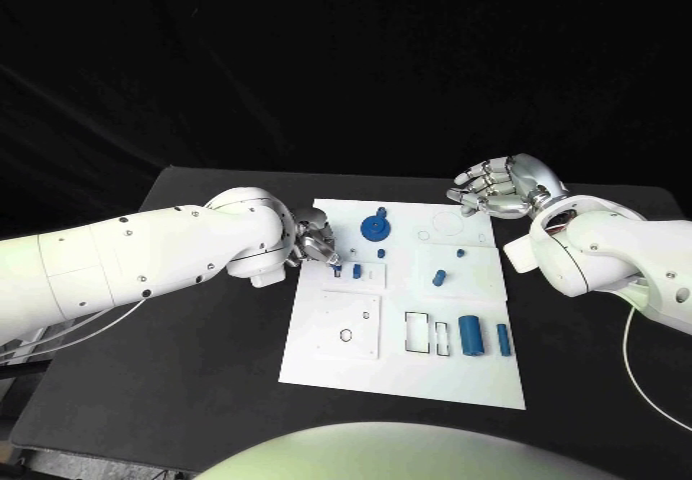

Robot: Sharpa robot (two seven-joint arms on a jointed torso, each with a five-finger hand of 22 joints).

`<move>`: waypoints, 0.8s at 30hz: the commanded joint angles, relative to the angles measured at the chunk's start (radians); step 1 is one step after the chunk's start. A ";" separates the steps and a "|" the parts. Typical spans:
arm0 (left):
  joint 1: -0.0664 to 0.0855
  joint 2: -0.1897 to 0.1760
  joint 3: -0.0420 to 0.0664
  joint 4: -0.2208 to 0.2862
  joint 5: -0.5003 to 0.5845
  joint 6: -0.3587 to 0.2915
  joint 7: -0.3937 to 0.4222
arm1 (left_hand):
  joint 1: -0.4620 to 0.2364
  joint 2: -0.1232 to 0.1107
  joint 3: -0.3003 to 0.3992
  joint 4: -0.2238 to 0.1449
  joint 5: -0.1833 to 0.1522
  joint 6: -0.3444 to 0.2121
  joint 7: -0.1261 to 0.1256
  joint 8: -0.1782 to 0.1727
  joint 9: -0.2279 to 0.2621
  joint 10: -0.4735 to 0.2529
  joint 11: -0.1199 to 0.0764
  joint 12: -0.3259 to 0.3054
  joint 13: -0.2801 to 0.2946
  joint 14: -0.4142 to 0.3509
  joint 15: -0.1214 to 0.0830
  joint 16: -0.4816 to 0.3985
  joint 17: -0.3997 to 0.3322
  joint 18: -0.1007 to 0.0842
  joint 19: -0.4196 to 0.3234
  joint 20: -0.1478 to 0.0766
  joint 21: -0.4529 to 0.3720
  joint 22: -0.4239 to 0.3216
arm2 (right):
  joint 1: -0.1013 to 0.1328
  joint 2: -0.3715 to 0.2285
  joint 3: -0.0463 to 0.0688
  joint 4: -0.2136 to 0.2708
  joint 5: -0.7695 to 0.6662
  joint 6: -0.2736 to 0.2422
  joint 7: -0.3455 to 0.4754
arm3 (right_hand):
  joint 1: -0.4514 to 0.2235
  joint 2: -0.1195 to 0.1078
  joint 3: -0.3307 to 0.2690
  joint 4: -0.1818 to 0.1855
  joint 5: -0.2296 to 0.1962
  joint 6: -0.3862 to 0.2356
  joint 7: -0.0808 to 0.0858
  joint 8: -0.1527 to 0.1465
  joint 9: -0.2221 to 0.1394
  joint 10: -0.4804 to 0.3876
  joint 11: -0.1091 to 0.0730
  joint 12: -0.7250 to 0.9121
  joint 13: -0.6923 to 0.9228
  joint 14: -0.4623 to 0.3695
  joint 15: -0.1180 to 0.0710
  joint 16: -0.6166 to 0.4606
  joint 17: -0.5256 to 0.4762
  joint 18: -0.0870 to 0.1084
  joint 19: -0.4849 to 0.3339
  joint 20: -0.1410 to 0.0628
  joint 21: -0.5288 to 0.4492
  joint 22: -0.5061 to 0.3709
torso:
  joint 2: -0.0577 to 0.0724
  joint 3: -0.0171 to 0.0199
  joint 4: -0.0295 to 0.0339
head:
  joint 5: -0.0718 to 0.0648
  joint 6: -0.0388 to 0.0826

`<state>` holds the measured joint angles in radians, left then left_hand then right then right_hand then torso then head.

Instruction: Assemble the parts on the task board

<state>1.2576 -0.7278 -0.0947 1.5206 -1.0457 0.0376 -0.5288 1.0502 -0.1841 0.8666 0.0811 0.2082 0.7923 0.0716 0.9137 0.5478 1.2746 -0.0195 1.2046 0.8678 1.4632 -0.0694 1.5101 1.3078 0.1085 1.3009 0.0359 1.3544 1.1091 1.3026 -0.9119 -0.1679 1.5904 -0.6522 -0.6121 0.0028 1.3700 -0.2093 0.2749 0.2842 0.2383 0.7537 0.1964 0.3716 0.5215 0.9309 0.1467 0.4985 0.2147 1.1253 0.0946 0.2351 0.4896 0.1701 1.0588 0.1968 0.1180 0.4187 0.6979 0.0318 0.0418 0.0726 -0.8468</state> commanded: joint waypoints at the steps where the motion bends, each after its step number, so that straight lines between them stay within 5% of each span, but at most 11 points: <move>1: -0.004 0.003 0.000 0.001 -0.025 0.034 -0.009 | -0.002 0.010 0.145 -0.153 0.007 0.023 -0.014 0.007 0.000 0.007 0.000 0.005 0.003 0.068 -0.008 0.004 0.104 -0.011 0.007 0.000 0.004 0.000 | -0.001 0.001 0.000 0.001 -0.005 0.008 0.012 | 0.002 0.005 -0.005 0.000 0.000 -0.009 0.023 0.005 -0.001 -0.001 0.005 -0.003 -0.001 -0.001 0.001 -0.005 -0.002 0.012 0.001 0.006 -0.004 -0.002 | 0.000 0.0000 -0.0007 | 0.001 -0.001; 24: -0.022 0.011 0.000 -0.004 -0.028 0.032 -0.017 | -0.010 0.010 0.146 -0.157 0.040 0.027 -0.016 0.009 -0.003 0.009 -0.002 0.006 0.004 0.069 -0.009 0.003 0.104 -0.010 0.007 -0.002 0.005 -0.001 | -0.002 0.001 0.000 0.001 -0.003 0.009 0.013 | 0.002 0.006 -0.005 0.000 0.000 -0.009 0.023 0.006 -0.002 -0.001 0.005 -0.002 -0.005 0.001 0.001 -0.006 -0.003 0.012 0.002 0.006 -0.004 -0.004 | 0.000 0.0013 -0.0009 | -0.001 -0.001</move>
<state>1.2389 -0.7203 -0.0929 1.5141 -1.0705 0.0565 -0.5434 1.0458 -0.1807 0.8638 0.0782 0.2431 0.7955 0.0748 0.9202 0.5444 1.2785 -0.0228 1.2045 0.8710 1.4669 -0.0731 1.5101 1.3076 0.1085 1.3008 0.0359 1.3544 1.1089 1.3010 -0.9118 -0.1679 1.5904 -0.6513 -0.6120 0.0052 1.3700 -0.2093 0.2749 0.2843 0.2383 0.7537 0.1964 0.3715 0.5203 0.9308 0.1467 0.4985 0.2110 1.1254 0.0946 0.2351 0.4879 0.1702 1.0587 0.1968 0.1180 0.4153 0.6978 0.0328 0.0409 0.0725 -0.8472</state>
